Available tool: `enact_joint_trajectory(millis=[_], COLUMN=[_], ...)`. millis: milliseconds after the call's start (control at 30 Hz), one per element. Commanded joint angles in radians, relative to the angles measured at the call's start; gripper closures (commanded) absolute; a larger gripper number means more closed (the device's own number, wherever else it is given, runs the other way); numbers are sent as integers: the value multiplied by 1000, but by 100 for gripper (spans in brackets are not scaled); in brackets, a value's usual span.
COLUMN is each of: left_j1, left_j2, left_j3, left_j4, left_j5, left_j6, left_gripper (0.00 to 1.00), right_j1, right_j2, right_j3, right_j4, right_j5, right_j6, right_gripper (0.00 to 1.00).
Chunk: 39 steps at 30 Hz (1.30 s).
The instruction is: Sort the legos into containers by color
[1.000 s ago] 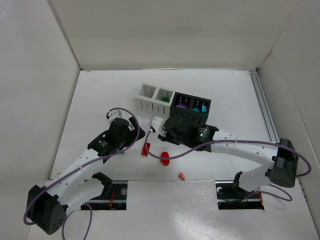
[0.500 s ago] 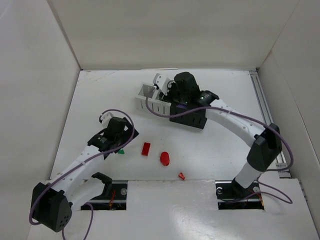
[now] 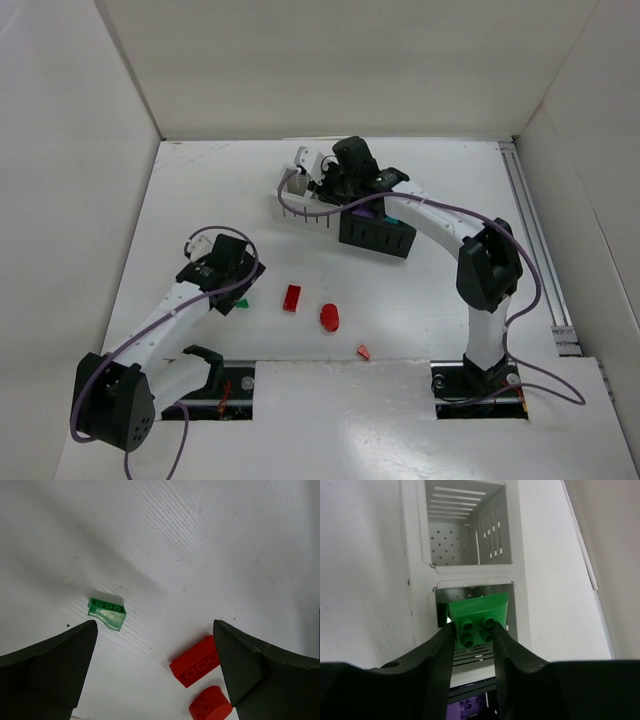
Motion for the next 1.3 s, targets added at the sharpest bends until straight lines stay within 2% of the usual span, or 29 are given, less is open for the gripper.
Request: enact_joint_trajectory(millis=[0,33,67,167,200,267,333,467,700,1000,1167,1200,1267], left_j1=[6,6,6,6,6,6,6,6,6,6,6,6,6], left_j2=[-32,-32,-32,-20,-11,15,32,66,89,119,141,150,176], left_j3=[11,11,2,1,1,1,1,1,-17,-66,-77,-77,-77], left_j4=[-55,-55,-55,-55,-55,-64,-64,-64,-55,-21,-1,-1,-1], left_j5=[-60,-60,-60,-79,-79,-79,-70,-60,-60,-39,-62,-62,-71], left_j6=[-59,-59,-59,-68,-68,-68,-68,-68,-88,-125,-146,-158,-159], left_gripper=[0,0,0,0,0,0,0,7,26,36,46,53,58], right_j1=[-14,-25,-25,-34,-34,-34,-34,-43,-43,-61,-81,-81,-91], right_j2=[-16,-16,-16,-16,-28,-46,-91,-178,-315,-433,-470,-470,-481], right_j3=[38,38,38,28,15,3,-32,-106,-241,-360,-394,-394,-403], right_j4=[36,36,45,45,45,54,65,83,83,83,83,83,83], right_j5=[-33,-43,-52,-93,-93,-93,-93,-57,35,129,138,138,147], right_j6=[-9,-9,-9,-9,-9,-9,-9,-9,1,20,20,20,29], right_gripper=[60,58,45,22,16,13,11,11,9,9,8,8,8])
